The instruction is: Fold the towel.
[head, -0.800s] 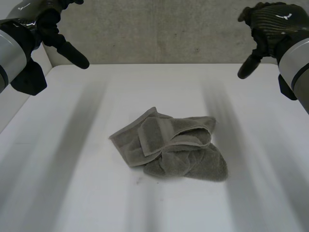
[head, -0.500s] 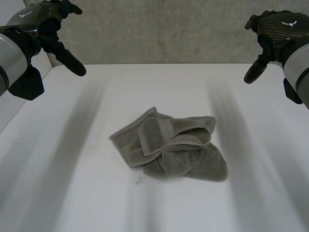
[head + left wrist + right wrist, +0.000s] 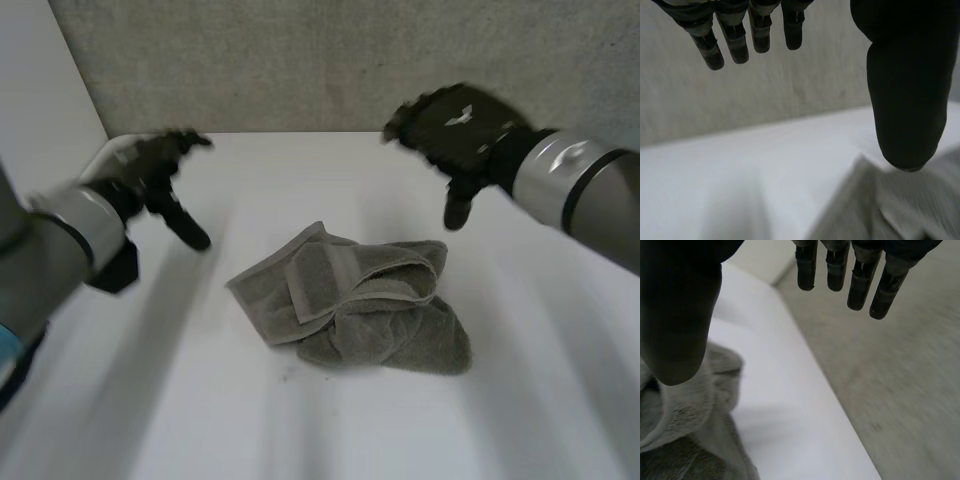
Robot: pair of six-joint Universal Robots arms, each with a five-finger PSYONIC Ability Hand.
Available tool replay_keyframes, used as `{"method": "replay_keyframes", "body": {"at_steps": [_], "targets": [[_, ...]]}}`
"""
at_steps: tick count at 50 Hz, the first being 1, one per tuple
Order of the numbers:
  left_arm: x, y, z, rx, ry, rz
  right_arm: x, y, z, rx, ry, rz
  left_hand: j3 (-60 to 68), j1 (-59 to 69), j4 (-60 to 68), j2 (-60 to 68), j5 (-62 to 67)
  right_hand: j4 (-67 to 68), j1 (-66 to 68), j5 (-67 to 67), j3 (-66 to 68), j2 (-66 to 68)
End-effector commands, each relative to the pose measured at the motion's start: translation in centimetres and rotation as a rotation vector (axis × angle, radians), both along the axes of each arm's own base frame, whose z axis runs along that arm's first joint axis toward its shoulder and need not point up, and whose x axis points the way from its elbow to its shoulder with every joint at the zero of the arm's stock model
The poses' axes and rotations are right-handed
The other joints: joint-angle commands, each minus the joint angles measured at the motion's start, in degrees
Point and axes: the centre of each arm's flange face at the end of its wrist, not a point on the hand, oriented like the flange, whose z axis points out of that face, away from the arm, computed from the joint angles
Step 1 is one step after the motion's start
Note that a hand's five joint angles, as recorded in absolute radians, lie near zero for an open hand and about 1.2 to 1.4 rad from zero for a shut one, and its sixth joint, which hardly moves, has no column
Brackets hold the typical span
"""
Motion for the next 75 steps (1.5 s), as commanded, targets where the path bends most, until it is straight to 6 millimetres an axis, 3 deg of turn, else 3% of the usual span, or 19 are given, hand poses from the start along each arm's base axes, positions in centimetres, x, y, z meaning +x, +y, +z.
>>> {"method": "replay_keyframes", "body": {"at_steps": [1,8,18,21,26,30,36,37,38,40,42,47,54,56,58,62,65,68,75], "targets": [[-1.5,1.3,-6.9,0.149,-0.064,-0.056,3.7,1.1,-4.1,-0.123,0.229,0.257,2.3,2.4,2.4,2.3,2.0,-4.9,-3.2,-3.5,-4.0,-4.5],[-3.9,3.0,-11.4,0.224,-0.1,-0.137,5.7,2.0,-7.9,-0.17,0.35,0.37,2.8,3.0,2.9,2.8,2.5,-3.5,-1.7,-2.0,-2.6,-3.1],[-6.0,3.5,-13.7,0.206,-0.101,-0.193,6.4,0.5,-12.9,-0.25,0.562,0.361,11.7,11.9,11.8,11.7,11.4,14.6,16.4,16.1,15.5,15.0],[-6.7,3.4,-14.1,0.187,-0.094,-0.205,6.5,0.1,-12.9,-0.269,0.568,0.344,20.1,20.2,20.2,20.1,19.8,22.1,23.8,23.5,23.0,22.5],[-7.8,2.4,-14.2,0.114,-0.068,-0.202,7.1,-2.4,-10.8,-0.37,0.491,0.217,49.9,50.1,50.0,49.9,49.6,65.0,66.8,66.5,65.9,65.4],[-8.6,1.0,-13.7,0.03,-0.04,-0.173,7.5,-4.1,-8.1,-0.417,0.369,0.094,68.6,68.7,68.7,68.6,68.3,65.1,66.8,66.5,66.0,65.5],[-10.1,-3.2,-6.4,-0.301,-0.015,-0.083,6.2,-7.8,2.6,-0.488,-0.12,-0.211,68.6,68.7,68.7,68.6,68.3,65.1,66.8,66.5,66.0,65.5],[-10.0,-3.9,-2.7,-0.411,0.013,-0.044,4.8,-8.4,5.4,-0.489,-0.263,-0.296,68.6,68.7,68.7,68.6,68.3,65.1,66.8,66.5,66.0,65.5],[-10.0,-3.9,-2.6,-0.412,0.014,-0.043,4.8,-8.4,5.4,-0.489,-0.265,-0.297,68.6,68.7,68.7,68.6,68.3,65.1,66.8,66.5,66.0,65.5],[-8.6,-4.4,5.0,-0.603,0.123,0.045,2.7,-9.0,8.1,-0.493,-0.412,-0.396,68.6,68.7,68.7,68.6,68.3,65.1,66.8,66.5,66.0,65.5],[-7.6,-4.5,7.9,-0.68,0.177,0.088,-1.0,-9.3,11.3,-0.465,-0.658,-0.522,68.6,68.7,68.7,68.6,68.3,65.1,66.8,66.5,66.0,65.5],[-6.3,-3.3,11.8,-0.797,0.259,0.116,-1.9,-9.0,8.3,-0.305,-0.591,-0.518,68.6,68.7,68.7,68.6,68.3,65.1,66.8,66.5,66.0,65.5],[-6.1,-2.0,4.6,-0.602,0.126,0.069,-1.2,-6.6,-1.2,0.058,-0.304,-0.432,68.6,68.7,68.7,68.6,68.3,65.1,66.8,66.5,66.0,65.5],[-5.7,-0.4,-0.8,-0.451,0.025,0.013,-1.3,-5.7,-3.7,0.151,-0.228,-0.422,68.6,68.7,68.7,68.6,68.3,65.1,66.8,66.5,66.0,65.5],[-5.4,0.5,-3.6,-0.372,-0.023,-0.018,-1.7,-3.5,-8.1,0.297,-0.083,-0.383,68.6,68.7,68.7,68.6,68.3,65.1,66.8,66.5,66.0,65.5],[-4.0,3.0,-9.6,-0.189,-0.126,-0.086,-2.4,-1.6,-11.4,0.38,0.037,-0.347,68.6,68.7,68.7,68.6,68.3,65.1,66.8,66.5,66.0,65.5],[-3.6,3.6,-10.7,-0.15,-0.145,-0.095,-3.1,-0.5,-13.2,0.421,0.108,-0.332,68.6,68.7,68.7,68.6,68.3,63.6,65.4,65.1,64.5,64.0],[-2.8,4.1,-11.6,-0.111,-0.164,-0.093,-3.5,-0.2,-13.8,0.435,0.125,-0.338,68.6,68.7,68.7,68.6,68.3,30.3,32.1,31.8,31.2,30.7],[-0.8,2.9,-9.4,-0.128,-0.156,-0.02,-3.7,-0.2,-11.2,0.325,0.018,-0.352,68.6,68.7,68.7,68.6,68.3,2.8,4.5,4.2,3.6,3.1]]}}
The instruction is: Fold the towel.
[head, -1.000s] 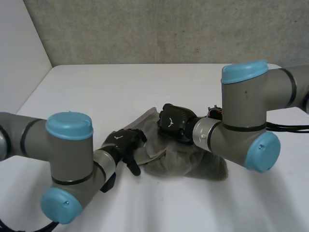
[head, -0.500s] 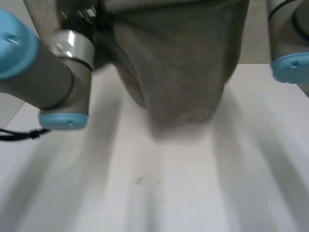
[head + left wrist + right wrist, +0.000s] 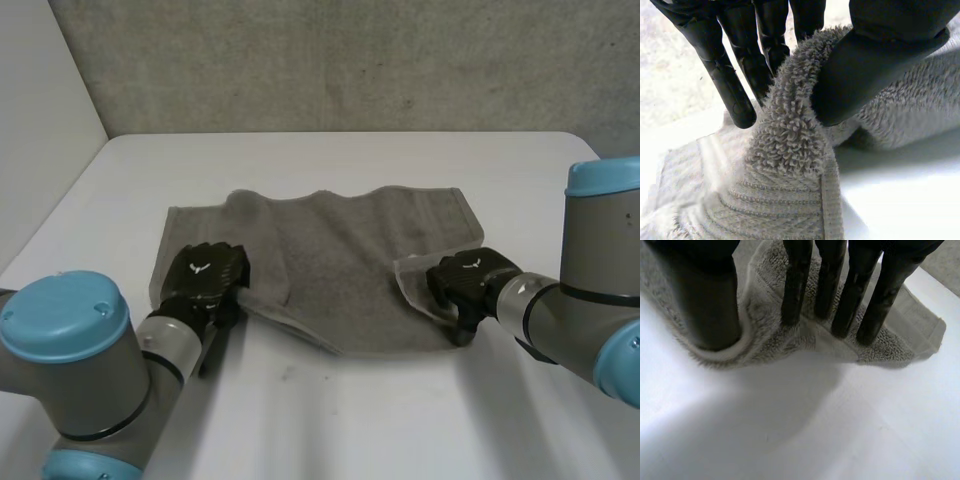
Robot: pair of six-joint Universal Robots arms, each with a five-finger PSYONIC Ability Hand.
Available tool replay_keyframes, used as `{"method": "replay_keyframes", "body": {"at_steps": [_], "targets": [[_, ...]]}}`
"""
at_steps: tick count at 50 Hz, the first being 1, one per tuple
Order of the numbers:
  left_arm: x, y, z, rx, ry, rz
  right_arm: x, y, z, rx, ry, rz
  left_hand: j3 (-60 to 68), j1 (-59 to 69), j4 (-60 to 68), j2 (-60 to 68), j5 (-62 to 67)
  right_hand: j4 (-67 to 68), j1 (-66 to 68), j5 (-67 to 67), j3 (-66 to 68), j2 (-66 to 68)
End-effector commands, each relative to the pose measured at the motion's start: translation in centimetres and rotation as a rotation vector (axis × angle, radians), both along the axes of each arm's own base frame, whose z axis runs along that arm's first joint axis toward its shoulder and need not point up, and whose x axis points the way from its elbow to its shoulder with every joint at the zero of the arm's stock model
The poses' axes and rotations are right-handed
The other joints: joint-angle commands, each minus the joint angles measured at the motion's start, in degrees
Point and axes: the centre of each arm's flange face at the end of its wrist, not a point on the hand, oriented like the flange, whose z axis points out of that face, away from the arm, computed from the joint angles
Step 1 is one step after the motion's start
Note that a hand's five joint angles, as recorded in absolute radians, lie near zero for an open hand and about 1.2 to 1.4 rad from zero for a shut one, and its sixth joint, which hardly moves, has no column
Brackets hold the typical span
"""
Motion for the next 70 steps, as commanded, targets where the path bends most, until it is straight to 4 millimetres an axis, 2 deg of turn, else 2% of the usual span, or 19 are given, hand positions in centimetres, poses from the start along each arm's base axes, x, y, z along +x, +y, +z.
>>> {"method": "replay_keyframes", "body": {"at_steps": [1,9,11,13,20,28,33,37,47,58,60,61,62,63,65,66,68,69,70], "targets": [[1.6,-1.1,2.3,-0.031,0.018,0.058,-0.2,-0.2,2.5,-0.127,-0.076,-0.031,10.3,11.3,10.3,10.3,11.0,-13.3,-16.4,-13.7,-13.0,-12.9],[1.3,0.0,7.7,-0.133,0.091,-0.023,-0.4,1.1,6.0,-0.306,-0.181,-0.04,10.3,11.3,10.3,10.3,11.0,-11.2,-14.4,-11.7,-11.0,-10.8],[1.3,0.1,8.5,-0.153,0.102,-0.037,-0.6,2.3,8.4,-0.397,-0.218,-0.024,10.3,11.3,10.3,10.3,11.0,-11.1,-14.2,-11.5,-10.8,-10.7],[1.3,0.3,9.2,-0.168,0.11,-0.048,-0.5,3.1,9.2,-0.422,-0.233,-0.005,10.3,11.3,10.3,10.3,11.0,-11.1,-14.2,-11.5,-10.8,-10.7],[1.3,0.2,11.0,-0.183,0.117,-0.056,1.7,6.4,9.5,-0.377,-0.242,0.113,10.3,11.3,10.3,10.3,11.0,-12.4,-15.6,-12.9,-12.1,-12.0],[1.2,-0.3,12.7,-0.192,0.131,-0.051,3.2,7.1,7.2,-0.152,-0.341,0.026,10.3,11.3,10.3,10.3,11.0,-13.6,-16.7,-14.0,-13.3,-13.2],[1.0,-0.8,13.7,-0.215,0.14,-0.047,3.6,6.3,3.6,0.046,-0.456,-0.115,10.3,11.3,10.3,10.3,11.0,-15.8,-18.9,-16.2,-15.5,-15.4],[0.9,-1.2,14.5,-0.222,0.147,-0.044,3.8,6.5,2.0,0.097,-0.484,-0.141,10.3,11.3,10.3,10.3,11.0,-15.8,-18.9,-16.2,-15.5,-15.4],[0.9,-2.0,15.3,-0.205,0.184,-0.029,6.3,7.8,-1.2,0.057,-0.536,-0.053,10.3,11.3,10.3,10.3,11.0,-15.6,-18.7,-16.1,-15.3,-15.2],[2.2,-3.8,16.1,-0.227,0.203,0.031,6.6,9.0,-4.3,-0.082,-0.272,0.133,10.3,11.3,10.3,10.3,11.0,-14.1,-17.2,-14.5,-13.8,-13.7],[2.3,-4.0,16.1,-0.227,0.203,0.034,6.6,8.5,-4.7,-0.116,-0.23,0.128,10.3,11.3,10.3,10.3,11.0,0.6,-2.5,0.1,0.9,1.0],[2.4,-4.3,16.1,-0.228,0.202,0.04,6.6,8.5,-4.7,-0.116,-0.23,0.128,10.3,11.3,10.3,10.3,11.0,0.7,-2.4,0.3,1.0,1.1],[2.5,-4.7,16.2,-0.231,0.202,0.047,6.6,8.0,-4.4,-0.144,-0.221,0.104,10.3,11.3,10.3,10.3,11.0,17.5,14.4,17.1,17.8,17.9],[2.5,-4.7,16.2,-0.232,0.202,0.047,6.6,8.0,-4.4,-0.144,-0.221,0.104,10.3,11.3,10.3,10.3,11.0,17.7,14.6,17.2,18.0,18.1],[2.8,-5.6,16.5,-0.245,0.205,0.065,7.4,5.5,-1.9,-0.273,-0.25,0.045,10.3,11.3,10.3,10.3,11.0,49.0,45.8,48.5,49.3,49.4],[2.8,-5.6,16.5,-0.245,0.205,0.065,7.4,5.5,-1.8,-0.274,-0.251,0.044,10.3,11.3,10.3,10.3,11.0,49.1,46.0,48.6,49.4,49.5],[2.8,-6.2,16.7,-0.253,0.209,0.07,8.8,3.0,3.0,-0.455,-0.306,0.021,10.3,11.3,10.3,10.3,11.0,49.1,46.0,48.6,49.4,49.5],[2.6,-6.9,17.1,-0.267,0.216,0.071,8.8,3.0,3.1,-0.456,-0.306,0.021,10.3,11.3,10.3,10.3,11.0,49.1,46.0,48.6,49.4,49.5],[2.3,-7.5,17.7,-0.283,0.226,0.072,9.2,1.7,6.0,-0.548,-0.332,0.011,10.3,11.3,10.3,10.3,11.0,49.1,46.0,48.6,49.4,49.5]]}}
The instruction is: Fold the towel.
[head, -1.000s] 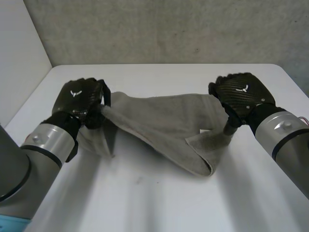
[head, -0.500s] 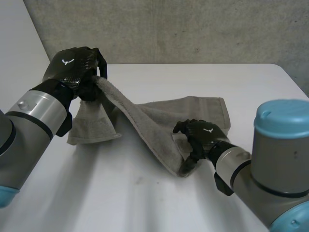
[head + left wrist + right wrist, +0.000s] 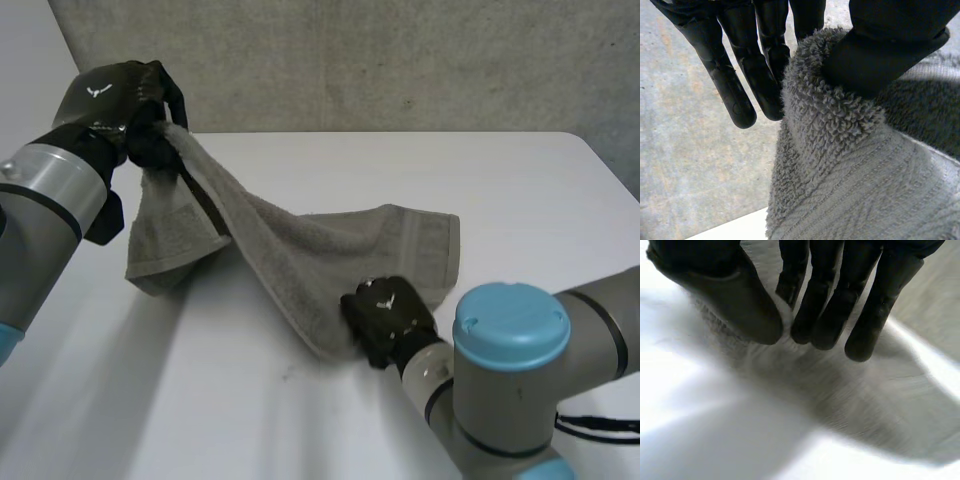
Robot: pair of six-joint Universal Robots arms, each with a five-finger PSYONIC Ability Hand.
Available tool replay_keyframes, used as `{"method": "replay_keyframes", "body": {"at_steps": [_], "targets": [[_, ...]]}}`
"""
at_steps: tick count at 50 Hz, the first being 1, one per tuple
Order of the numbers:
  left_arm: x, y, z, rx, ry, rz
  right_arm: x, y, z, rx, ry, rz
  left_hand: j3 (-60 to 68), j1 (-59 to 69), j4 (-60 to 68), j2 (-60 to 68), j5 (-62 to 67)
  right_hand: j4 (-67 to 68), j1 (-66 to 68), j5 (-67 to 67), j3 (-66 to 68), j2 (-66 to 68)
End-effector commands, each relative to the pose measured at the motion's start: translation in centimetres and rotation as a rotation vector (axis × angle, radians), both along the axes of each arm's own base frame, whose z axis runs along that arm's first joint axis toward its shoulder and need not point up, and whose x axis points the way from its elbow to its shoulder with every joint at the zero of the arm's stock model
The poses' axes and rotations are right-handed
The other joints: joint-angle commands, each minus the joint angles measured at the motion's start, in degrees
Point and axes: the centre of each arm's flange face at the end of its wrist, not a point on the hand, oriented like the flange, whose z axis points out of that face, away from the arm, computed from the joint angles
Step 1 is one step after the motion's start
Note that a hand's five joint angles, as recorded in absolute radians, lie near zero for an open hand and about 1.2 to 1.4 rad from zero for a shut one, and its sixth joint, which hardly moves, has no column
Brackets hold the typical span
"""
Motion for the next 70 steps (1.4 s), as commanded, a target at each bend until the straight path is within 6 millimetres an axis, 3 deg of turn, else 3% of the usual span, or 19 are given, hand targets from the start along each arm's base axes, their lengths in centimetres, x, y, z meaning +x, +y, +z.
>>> {"method": "replay_keyframes", "body": {"at_steps": [1,6,17,26,33,38,42,44,45,47,52,56,61,62,63,65,66,68,70], "targets": [[-0.3,-2.5,1.4,-0.044,0.022,0.021,2.0,-7.1,12.7,-0.434,-0.167,-0.14,10.3,11.2,10.3,10.2,11.0,6.2,5.7,6.0,5.9,4.9],[-0.4,-3.1,4.3,-0.02,0.101,0.015,1.1,-9.0,19.1,-0.592,-0.252,-0.201,10.3,11.2,10.3,10.2,11.0,6.2,5.7,6.0,5.9,4.9],[0.0,-1.6,3.8,0.075,0.136,0.0,-2.4,-8.5,21.9,-0.668,-0.296,-0.256,10.3,11.2,10.3,10.2,11.0,6.2,5.7,6.0,5.9,4.9],[0.4,0.1,1.3,0.149,0.059,-0.015,-4.1,-7.6,19.7,-0.536,-0.098,-0.2,10.3,11.2,10.3,10.2,11.0,6.2,5.7,6.0,5.9,4.9],[1.2,4.3,3.7,0.034,-0.09,-0.107,-7.5,-4.8,26.7,-0.592,-0.105,-0.198,10.3,11.2,10.3,10.2,11.0,6.2,5.7,6.0,5.9,4.9],[1.5,6.6,5.9,-0.023,-0.106,-0.153,-8.8,-3.5,29.2,-0.571,-0.069,-0.196,10.3,11.2,10.3,10.2,11.0,6.2,5.7,6.0,5.9,4.9],[1.7,6.3,6.0,-0.025,-0.111,-0.152,-9.5,-4.0,27.9,-0.465,0.029,-0.194,10.3,11.2,10.3,10.2,11.0,6.2,5.7,6.0,5.9,4.9],[2.0,4.7,4.7,0.03,-0.126,-0.133,-8.9,-6.4,23.3,-0.288,0.157,-0.152,10.3,11.2,10.3,10.2,11.0,6.2,5.7,6.0,5.9,4.9],[2.0,4.7,4.6,0.03,-0.126,-0.132,-8.9,-6.5,23.2,-0.287,0.157,-0.151,10.3,11.2,10.3,10.2,11.0,6.2,5.7,6.0,5.9,4.9],[1.8,3.1,2.6,0.101,-0.14,-0.129,-8.4,-7.8,19.4,-0.167,0.27,-0.115,10.3,11.2,10.3,10.2,11.0,6.2,5.7,6.0,5.9,4.9],[0.4,-1.2,-4.1,0.297,-0.224,-0.15,-7.4,-9.9,15.6,-0.104,0.328,-0.081,10.3,11.2,10.3,10.2,11.0,6.2,5.7,6.0,5.9,4.9],[-0.2,-3.1,-5.1,0.286,-0.267,-0.151,-6.5,-12.5,14.8,-0.16,0.299,-0.096,10.3,11.2,10.3,10.2,11.0,6.2,5.7,6.0,5.9,4.9],[-1.0,-6.2,-0.5,0.08,-0.236,-0.115,-5.6,-16.2,19.1,-0.397,0.114,-0.21,10.3,11.2,10.3,10.2,11.0,6.2,5.7,6.0,5.9,4.9],[-1.2,-6.9,2.4,-0.038,-0.199,-0.094,-5.6,-17.0,21.6,-0.494,0.008,-0.265,10.3,11.2,10.3,10.2,11.0,6.2,5.7,6.0,5.9,4.9],[-1.2,-6.9,2.4,-0.039,-0.199,-0.093,-5.8,-17.4,24.3,-0.586,-0.117,-0.323,10.3,11.2,10.3,10.2,11.0,6.2,5.7,6.0,5.9,4.9],[-1.3,-7.4,8.0,-0.262,-0.096,-0.049,-6.7,-17.6,26.7,-0.666,-0.234,-0.385,10.3,11.2,10.3,10.2,11.0,6.2,5.7,6.0,5.9,4.9],[-1.3,-7.4,8.0,-0.263,-0.096,-0.049,-7.4,-17.0,28.9,-0.732,-0.341,-0.432,10.3,11.2,10.3,10.2,11.0,6.2,5.7,6.0,5.9,4.9],[-0.5,-6.8,12.9,-0.459,0.022,0.005,-8.0,-16.3,30.5,-0.777,-0.418,-0.458,10.3,11.2,10.3,10.2,11.0,6.2,5.7,6.0,5.9,4.9],[-0.1,-6.5,14.2,-0.521,0.073,0.025,-8.3,-15.6,31.0,-0.793,-0.456,-0.472,10.3,11.2,10.3,10.2,11.0,6.2,5.7,6.0,5.9,4.9]]}}
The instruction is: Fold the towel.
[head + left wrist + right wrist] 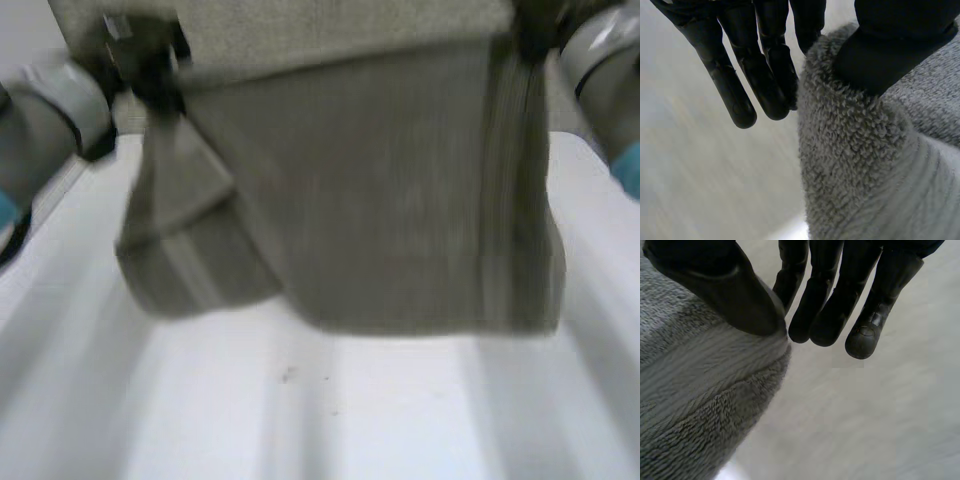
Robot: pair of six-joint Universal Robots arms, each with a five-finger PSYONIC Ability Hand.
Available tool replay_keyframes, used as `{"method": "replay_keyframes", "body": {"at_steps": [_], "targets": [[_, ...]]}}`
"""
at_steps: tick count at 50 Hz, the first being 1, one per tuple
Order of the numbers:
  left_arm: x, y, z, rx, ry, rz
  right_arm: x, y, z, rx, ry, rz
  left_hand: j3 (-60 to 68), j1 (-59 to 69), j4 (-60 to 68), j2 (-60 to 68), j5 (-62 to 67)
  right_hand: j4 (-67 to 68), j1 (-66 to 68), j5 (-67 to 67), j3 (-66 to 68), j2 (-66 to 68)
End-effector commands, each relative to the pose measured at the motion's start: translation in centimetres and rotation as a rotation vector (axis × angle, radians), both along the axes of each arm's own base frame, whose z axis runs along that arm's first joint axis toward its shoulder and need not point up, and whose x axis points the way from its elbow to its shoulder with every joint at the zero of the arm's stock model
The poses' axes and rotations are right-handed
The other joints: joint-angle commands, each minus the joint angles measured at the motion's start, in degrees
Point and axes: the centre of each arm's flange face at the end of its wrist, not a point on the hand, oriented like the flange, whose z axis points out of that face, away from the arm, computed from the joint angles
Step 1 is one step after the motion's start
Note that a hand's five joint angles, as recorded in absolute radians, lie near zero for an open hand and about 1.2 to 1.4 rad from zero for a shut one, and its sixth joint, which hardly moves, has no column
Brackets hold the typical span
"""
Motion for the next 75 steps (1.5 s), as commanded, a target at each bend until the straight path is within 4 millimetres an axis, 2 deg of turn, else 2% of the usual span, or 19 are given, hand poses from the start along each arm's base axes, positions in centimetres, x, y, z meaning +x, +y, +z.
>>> {"method": "replay_keyframes", "body": {"at_steps": [1,5,7,8,9,10,11,12,13,15,16,18,19,20,21,27,33,41,75], "targets": [[1.7,1.1,9.7,-0.391,0.266,0.054,-2.2,2.4,6.2,-0.24,-0.274,-0.045,10.2,11.1,10.1,10.2,11.0,3.2,3.6,3.0,3.4,3.5],[2.0,0.6,7.9,-0.347,0.279,0.057,-1.9,3.1,4.7,-0.19,-0.214,-0.013,10.2,11.1,10.1,10.2,11.0,3.2,3.6,3.0,3.4,3.5],[2.0,0.2,3.5,-0.207,0.237,0.065,-1.3,3.5,1.0,-0.067,-0.119,0.041,10.2,11.1,10.1,10.2,11.0,3.2,3.6,3.0,3.4,3.5],[2.0,0.2,3.5,-0.206,0.237,0.066,-1.3,3.5,1.0,-0.067,-0.119,0.041,10.2,11.1,10.1,10.2,11.0,3.2,3.6,3.0,3.4,3.5],[2.1,0.1,1.0,-0.129,0.208,0.071,-0.8,3.9,-1.1,0.008,-0.062,0.078,10.2,11.1,10.1,10.2,11.0,3.2,3.6,3.0,3.4,3.5],[2.1,0.1,1.0,-0.129,0.208,0.071,-0.3,4.6,-3.4,0.087,-0.002,0.117,10.2,11.1,10.1,10.2,11.0,3.2,3.6,3.0,3.4,3.5],[2.1,0.3,-1.6,-0.049,0.178,0.07,-0.3,4.6,-3.4,0.088,-0.001,0.118,10.2,11.1,10.1,10.2,11.0,3.2,3.6,3.0,3.4,3.5],[2.3,0.6,-4.2,0.032,0.15,0.069,-0.2,5.2,-5.7,0.167,0.057,0.141,10.2,11.1,10.1,10.2,11.0,3.2,3.6,3.0,3.4,3.5],[2.3,0.7,-4.3,0.032,0.15,0.069,-0.2,5.2,-5.8,0.168,0.058,0.141,10.2,11.1,10.1,10.2,11.0,3.2,3.6,3.0,3.4,3.5],[3.1,1.3,-9.3,0.178,0.106,0.083,-0.1,6.6,-10.5,0.312,0.175,0.166,10.2,11.1,10.1,10.2,11.0,3.2,3.6,3.0,3.4,3.5],[3.1,1.3,-9.3,0.179,0.106,0.083,-0.1,6.6,-10.5,0.313,0.175,0.166,10.2,11.1,10.1,10.2,11.0,3.2,3.6,3.0,3.4,3.5],[3.3,1.9,-11.5,0.239,0.084,0.083,-0.3,8.1,-14.8,0.421,0.271,0.185,10.2,11.1,10.1,10.2,11.0,3.2,3.6,3.0,3.4,3.5],[3.4,2.5,-14.1,0.307,0.052,0.084,-0.3,8.1,-14.8,0.422,0.272,0.185,10.2,11.1,10.1,10.2,11.0,3.2,3.6,3.0,3.4,3.5],[3.4,2.5,-14.2,0.307,0.052,0.084,-0.5,8.7,-17.2,0.478,0.312,0.19,10.2,11.1,10.1,10.2,11.0,3.2,3.6,3.0,3.4,3.5],[3.5,2.8,-16.6,0.357,-0.001,0.088,-0.6,9.1,-19.2,0.528,0.342,0.195,10.2,11.1,10.1,10.2,11.0,3.2,3.6,3.0,3.4,3.5],[4.5,4.0,-22.1,0.447,-0.207,0.099,-1.4,10.8,-24.0,0.657,0.385,0.201,1.4,2.3,1.3,1.3,2.2,3.2,3.6,3.0,3.4,3.5],[5.3,4.6,-23.5,0.454,-0.318,0.104,-2.0,11.2,-24.3,0.673,0.384,0.189,-15.9,-15.0,-16.0,-16.0,-15.1,3.2,3.6,3.0,3.4,3.5],[5.4,4.7,-22.2,0.413,-0.313,0.116,-2.2,12.0,-22.2,0.61,0.345,0.193,-46.5,-45.6,-46.6,-46.6,-45.7,3.2,3.6,3.0,3.4,3.5],[8.6,5.2,-23.7,0.36,-0.311,0.288,-5.7,8.8,-20.8,0.559,0.187,0.05,-47.9,-47.1,-48.0,-48.0,-47.1,3.2,3.6,3.0,3.4,3.5]]}}
